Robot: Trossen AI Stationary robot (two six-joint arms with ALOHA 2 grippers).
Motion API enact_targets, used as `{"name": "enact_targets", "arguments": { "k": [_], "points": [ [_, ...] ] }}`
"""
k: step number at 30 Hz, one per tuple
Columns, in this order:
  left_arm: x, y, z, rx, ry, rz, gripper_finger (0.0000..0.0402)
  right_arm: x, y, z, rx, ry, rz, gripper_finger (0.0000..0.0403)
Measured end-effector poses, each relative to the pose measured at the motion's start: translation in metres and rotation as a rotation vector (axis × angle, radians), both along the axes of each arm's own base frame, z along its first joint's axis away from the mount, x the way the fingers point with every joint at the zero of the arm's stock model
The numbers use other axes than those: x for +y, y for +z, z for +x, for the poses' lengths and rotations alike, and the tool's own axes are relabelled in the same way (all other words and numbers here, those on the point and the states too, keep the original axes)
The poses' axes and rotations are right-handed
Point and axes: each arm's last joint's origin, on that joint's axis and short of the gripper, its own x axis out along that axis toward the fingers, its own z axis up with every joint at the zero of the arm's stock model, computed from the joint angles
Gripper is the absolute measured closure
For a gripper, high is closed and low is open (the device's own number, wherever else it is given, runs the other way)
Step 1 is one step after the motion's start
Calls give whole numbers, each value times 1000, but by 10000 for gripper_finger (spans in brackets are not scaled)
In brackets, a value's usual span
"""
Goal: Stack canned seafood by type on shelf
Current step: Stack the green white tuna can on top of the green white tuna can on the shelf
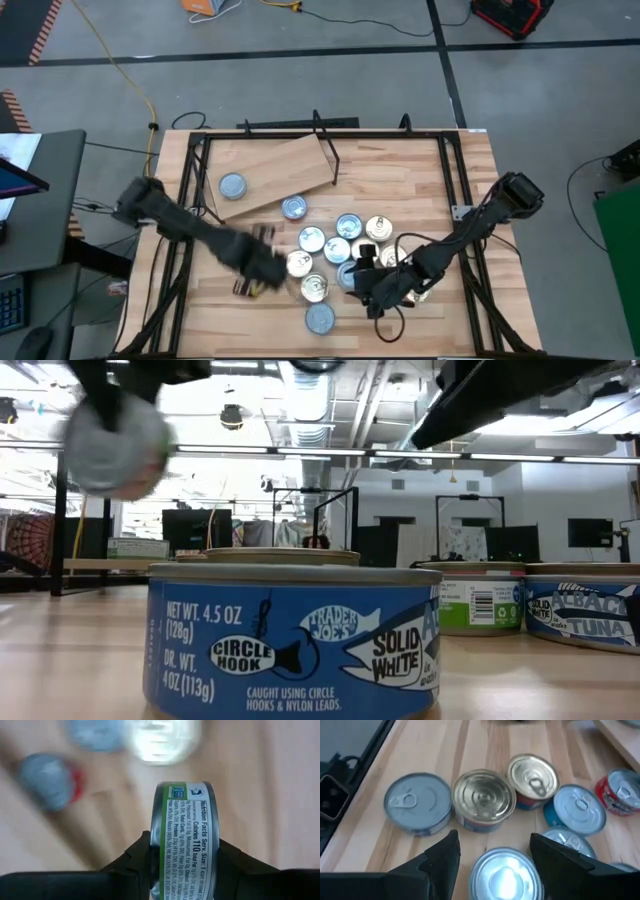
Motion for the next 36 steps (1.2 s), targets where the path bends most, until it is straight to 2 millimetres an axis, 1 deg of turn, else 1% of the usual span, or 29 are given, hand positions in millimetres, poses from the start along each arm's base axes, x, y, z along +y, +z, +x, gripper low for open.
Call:
{"name": "enact_targets", "arguments": {
  "k": [3,5,8,11,14,21,24,30,36],
  "points": [
    [40,13,-11,-75,112,-32,271,-10,-12,1,-8,19,30,133],
    [62,17,-19,-126,161,-78,271,-17,-20,1,-6,13,52,133],
    [91,20,-31,-191,222,-136,271,-24,-27,1,-8,-16,70,133],
    [114,21,-45,-202,295,-137,271,-26,-29,1,-13,-27,77,133],
    [131,22,-55,-204,356,-160,271,-25,-26,3,-46,-14,81,133],
    [175,26,-69,-218,544,-203,271,-24,-25,4,-55,4,83,133],
    [190,25,-75,-195,581,-203,271,-24,-25,4,-53,8,86,133],
    [218,25,-88,-206,617,-237,271,-24,-25,4,-53,12,85,133],
    [250,19,-101,-206,665,-315,271,-24,-24,4,-57,34,69,133]
  ]
}}
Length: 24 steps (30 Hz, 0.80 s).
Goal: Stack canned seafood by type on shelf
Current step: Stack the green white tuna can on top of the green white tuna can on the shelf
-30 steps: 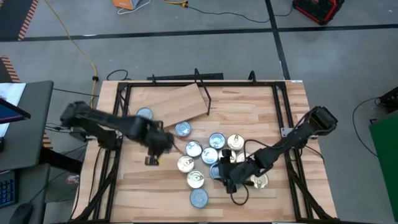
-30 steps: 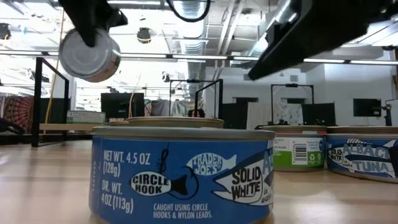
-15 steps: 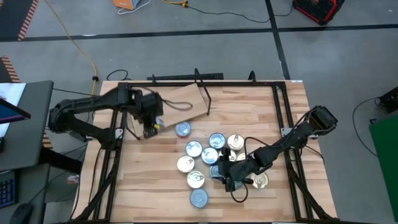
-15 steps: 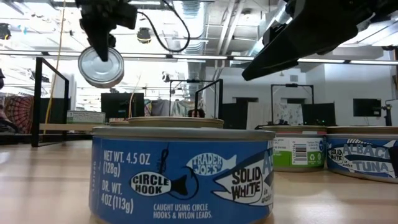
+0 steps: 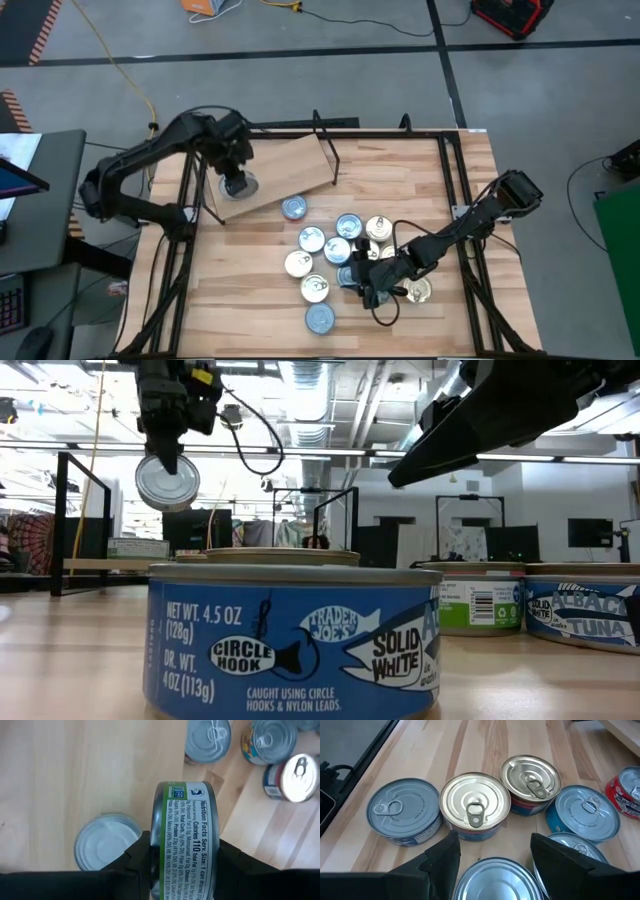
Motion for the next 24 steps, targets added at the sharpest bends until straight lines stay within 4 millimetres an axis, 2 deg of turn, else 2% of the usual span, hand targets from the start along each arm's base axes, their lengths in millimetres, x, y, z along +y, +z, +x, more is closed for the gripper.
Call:
{"name": "enact_targets", "arguments": {
  "k": [5,10,19,24],
  "points": [
    [25,-9,-8,-47,-3,-87,271,-5,3,2,-1,34,-8,133],
    [45,-26,-11,-8,-51,-172,271,-16,14,-3,16,33,-8,133],
    [65,-52,-12,63,-120,-284,271,-29,50,-17,-63,44,-12,133],
    [72,-56,-17,75,-133,-289,271,-35,53,-18,-62,35,-27,133]
  ]
}}
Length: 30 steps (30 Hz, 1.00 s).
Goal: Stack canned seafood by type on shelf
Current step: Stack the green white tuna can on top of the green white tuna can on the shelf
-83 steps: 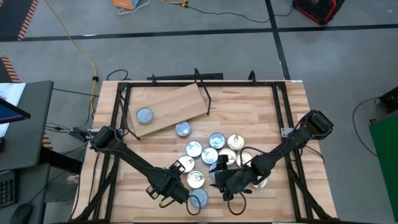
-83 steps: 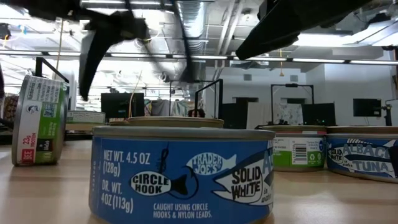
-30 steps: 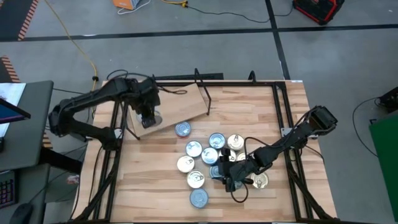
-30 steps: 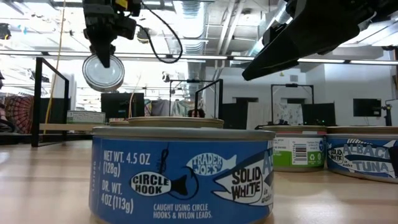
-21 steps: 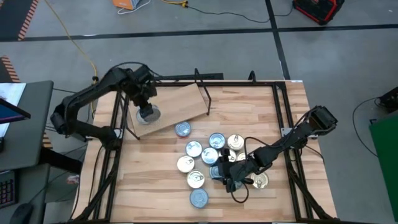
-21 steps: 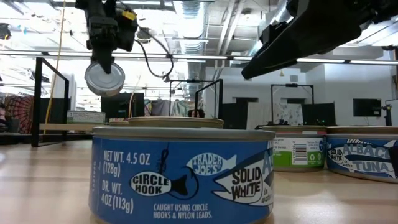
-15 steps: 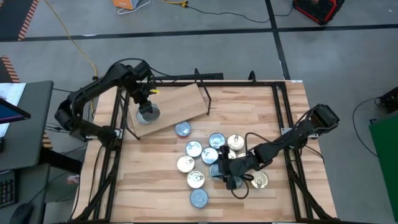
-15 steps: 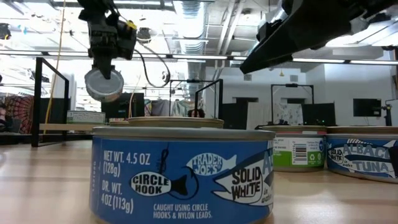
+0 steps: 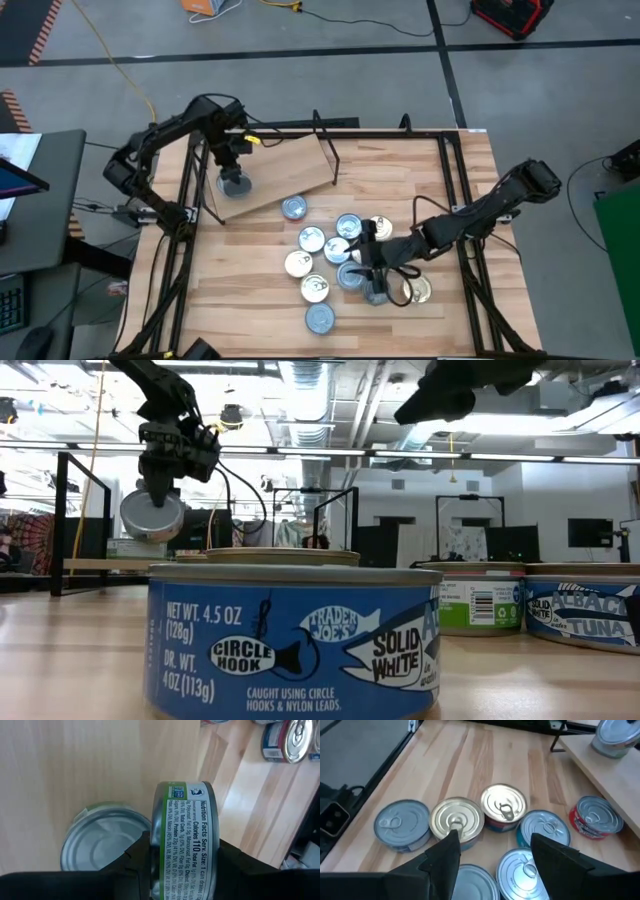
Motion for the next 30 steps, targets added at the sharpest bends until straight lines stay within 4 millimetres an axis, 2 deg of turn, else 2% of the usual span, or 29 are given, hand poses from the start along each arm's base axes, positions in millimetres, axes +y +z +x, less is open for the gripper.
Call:
{"name": "enact_targets", "arguments": {
  "k": [8,13,23,30],
  "points": [
    [5,14,-8,-56,35,-45,271,-14,-5,5,-15,-30,-2,133],
    [8,12,-15,24,9,10,271,-20,-4,8,-23,-39,11,133],
    [15,9,-23,111,-14,90,271,-18,-2,9,-50,-26,22,133],
    [6,1,-19,42,-47,0,271,-18,-2,9,-50,-19,11,133]
  ]
}}
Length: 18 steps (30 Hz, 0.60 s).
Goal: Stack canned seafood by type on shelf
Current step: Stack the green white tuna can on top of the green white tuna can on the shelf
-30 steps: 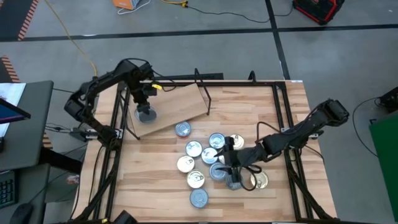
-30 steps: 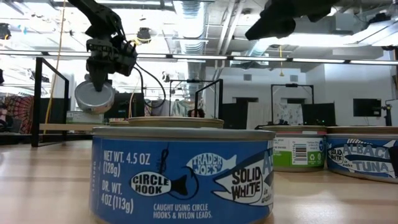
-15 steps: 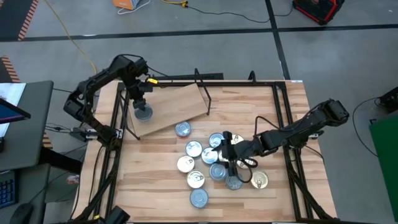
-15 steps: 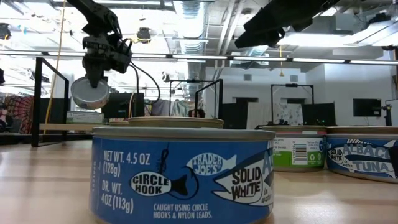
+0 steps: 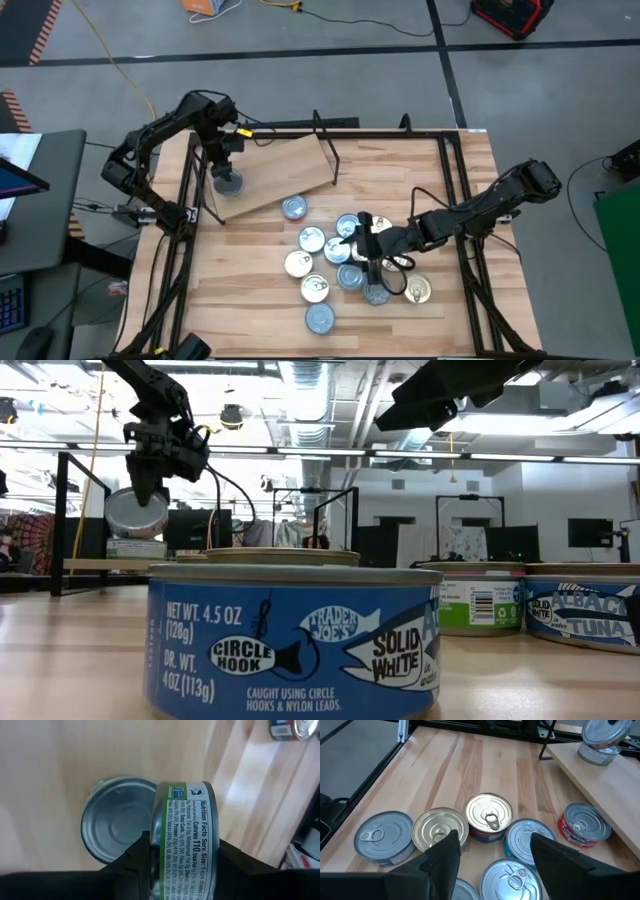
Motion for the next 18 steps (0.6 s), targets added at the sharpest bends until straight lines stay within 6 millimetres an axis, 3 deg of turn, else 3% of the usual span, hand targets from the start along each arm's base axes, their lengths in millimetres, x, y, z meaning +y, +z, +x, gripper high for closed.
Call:
{"name": "enact_targets", "arguments": {
  "k": [8,18],
  "points": [
    [-15,-10,7,-4,-17,-116,271,0,0,0,-4,9,-19,133],
    [-15,-9,7,3,-3,-114,271,0,0,0,-4,7,-16,133]
  ]
}}
